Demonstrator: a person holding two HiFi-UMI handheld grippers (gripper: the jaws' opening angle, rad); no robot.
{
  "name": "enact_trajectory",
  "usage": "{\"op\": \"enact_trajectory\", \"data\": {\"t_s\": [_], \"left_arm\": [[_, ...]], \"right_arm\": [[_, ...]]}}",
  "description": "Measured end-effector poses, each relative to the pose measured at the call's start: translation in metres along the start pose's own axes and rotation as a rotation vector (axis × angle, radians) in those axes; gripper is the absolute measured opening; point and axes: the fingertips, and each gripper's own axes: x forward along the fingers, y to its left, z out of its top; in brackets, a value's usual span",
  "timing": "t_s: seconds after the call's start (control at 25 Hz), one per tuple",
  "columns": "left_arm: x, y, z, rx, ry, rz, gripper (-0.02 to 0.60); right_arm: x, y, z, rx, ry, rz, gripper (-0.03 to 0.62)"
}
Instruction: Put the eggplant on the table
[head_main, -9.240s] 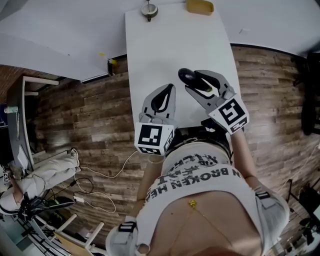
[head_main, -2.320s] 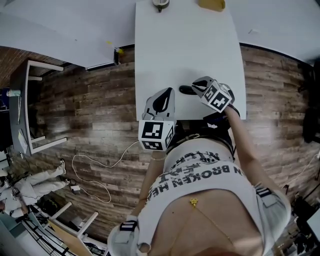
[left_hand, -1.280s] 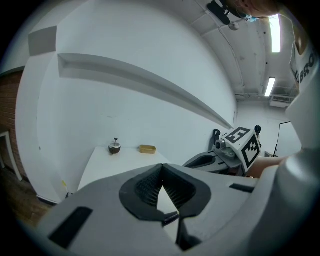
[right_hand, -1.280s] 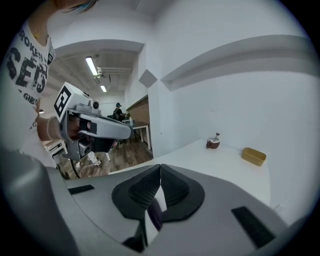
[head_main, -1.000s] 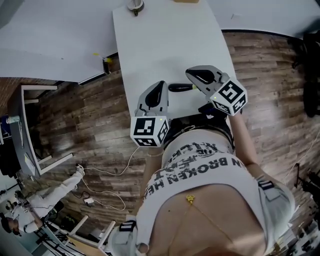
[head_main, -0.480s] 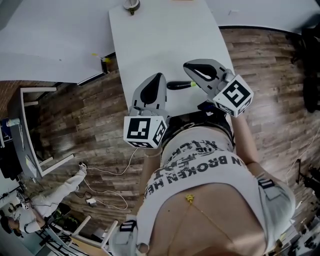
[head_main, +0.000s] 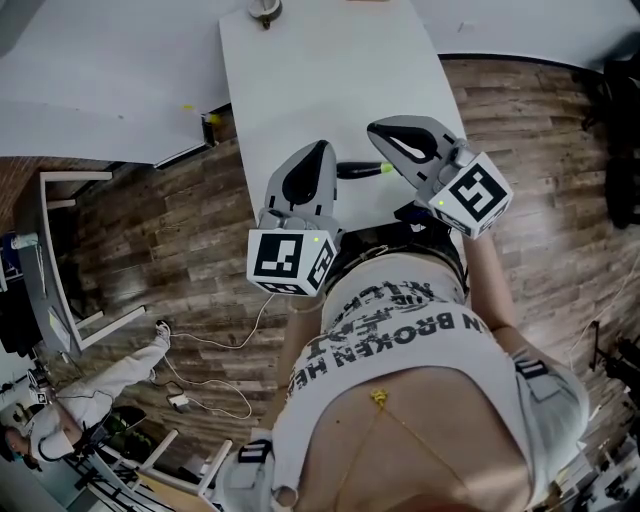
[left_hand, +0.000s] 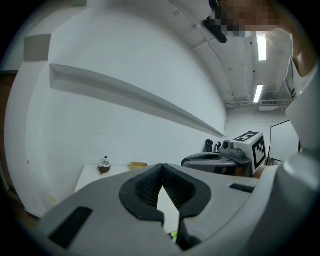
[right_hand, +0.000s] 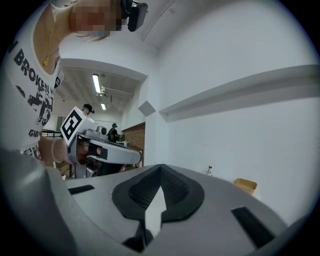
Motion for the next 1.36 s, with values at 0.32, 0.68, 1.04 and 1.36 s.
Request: {"op": "enact_trajectory", "data": {"t_s": [0.32, 0.68, 1.04, 1.36], "left_arm": [[0.0006, -0.0001, 0.0023, -0.001, -0.005, 0.001, 0.005], [0.0004, -0.0012, -0.0001, -0.003, -0.001, 0.0, 0.005], [0.0, -0.0006, -0.0022, -0.007, 0.001, 0.002, 0.005], [0.0009, -0.0004, -0.0028, -0.01, 0.003, 0.002, 0.005]], "right_arm": [[-0.0019, -0.0015, 0.0044, -0.006, -0.002, -0.007, 0.008], [-0.0035, -0.0025, 0.0088, -0.004, -0.011, -0.01, 0.008], [-0.0044, -0.0023, 0.0087, -0.008, -0.001, -0.007, 0.008], [-0.0044, -0.0035, 0.009, -0.014, 0.002, -0.007, 0.008]]}}
